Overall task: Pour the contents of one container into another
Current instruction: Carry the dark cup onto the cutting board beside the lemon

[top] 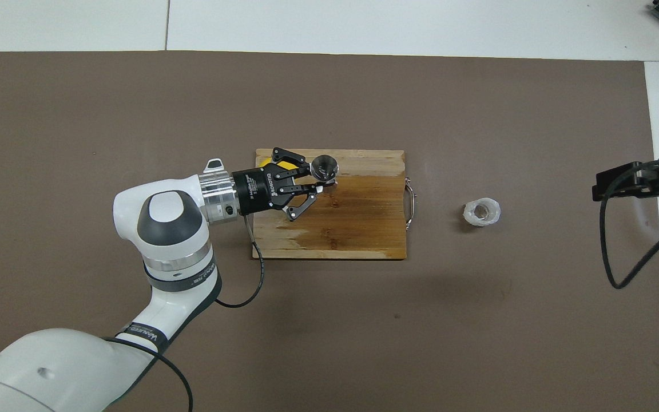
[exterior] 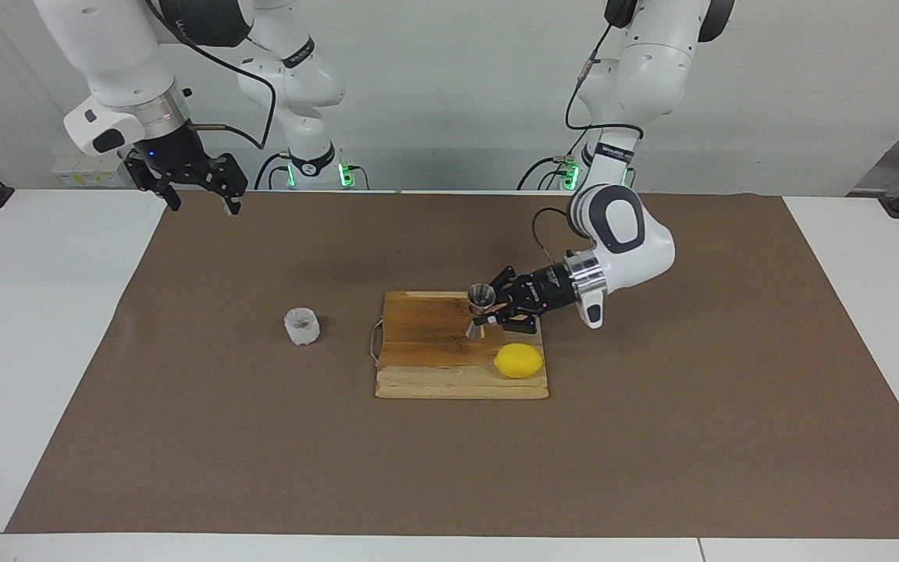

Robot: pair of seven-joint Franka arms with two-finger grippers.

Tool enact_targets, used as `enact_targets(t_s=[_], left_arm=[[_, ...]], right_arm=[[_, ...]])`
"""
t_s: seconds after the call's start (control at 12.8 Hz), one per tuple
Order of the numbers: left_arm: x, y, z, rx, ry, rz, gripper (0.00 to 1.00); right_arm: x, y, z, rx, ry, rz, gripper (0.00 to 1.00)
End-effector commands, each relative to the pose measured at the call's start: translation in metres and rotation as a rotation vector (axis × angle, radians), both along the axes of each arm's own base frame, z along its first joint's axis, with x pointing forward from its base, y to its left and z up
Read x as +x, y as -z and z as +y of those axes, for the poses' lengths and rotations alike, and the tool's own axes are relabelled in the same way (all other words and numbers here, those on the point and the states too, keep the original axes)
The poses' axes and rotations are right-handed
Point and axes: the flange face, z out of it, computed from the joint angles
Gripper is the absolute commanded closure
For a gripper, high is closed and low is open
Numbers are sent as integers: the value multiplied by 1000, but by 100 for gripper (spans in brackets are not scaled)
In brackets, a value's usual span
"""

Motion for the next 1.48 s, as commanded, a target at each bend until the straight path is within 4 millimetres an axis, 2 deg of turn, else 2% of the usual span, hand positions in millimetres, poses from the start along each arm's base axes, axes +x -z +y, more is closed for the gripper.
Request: enact_targets(t_s=[0.0, 0.16, 0.31, 1.25, 1.33, 1.4], left_arm=[[-9, 10, -17, -10, -58, 47, 100], [-13, 19, -23, -10, -65, 64, 100], [-14, 40, -23, -4, -61, 80, 100], [-32, 73, -13, 61, -51, 46, 100], [-31, 72, -12, 59, -51, 42, 28], [-30, 72, -11, 61, -45, 31, 0]], right_arm=[[-4, 0, -1, 17, 20, 2, 0], [-3, 1, -1, 18, 17, 3, 0], [-4, 0, -1, 17, 19, 2, 0], [-4, 0, -1, 17, 19, 2, 0], [-3, 1, -1, 18, 17, 3, 0], [-4, 0, -1, 17, 17, 2, 0]])
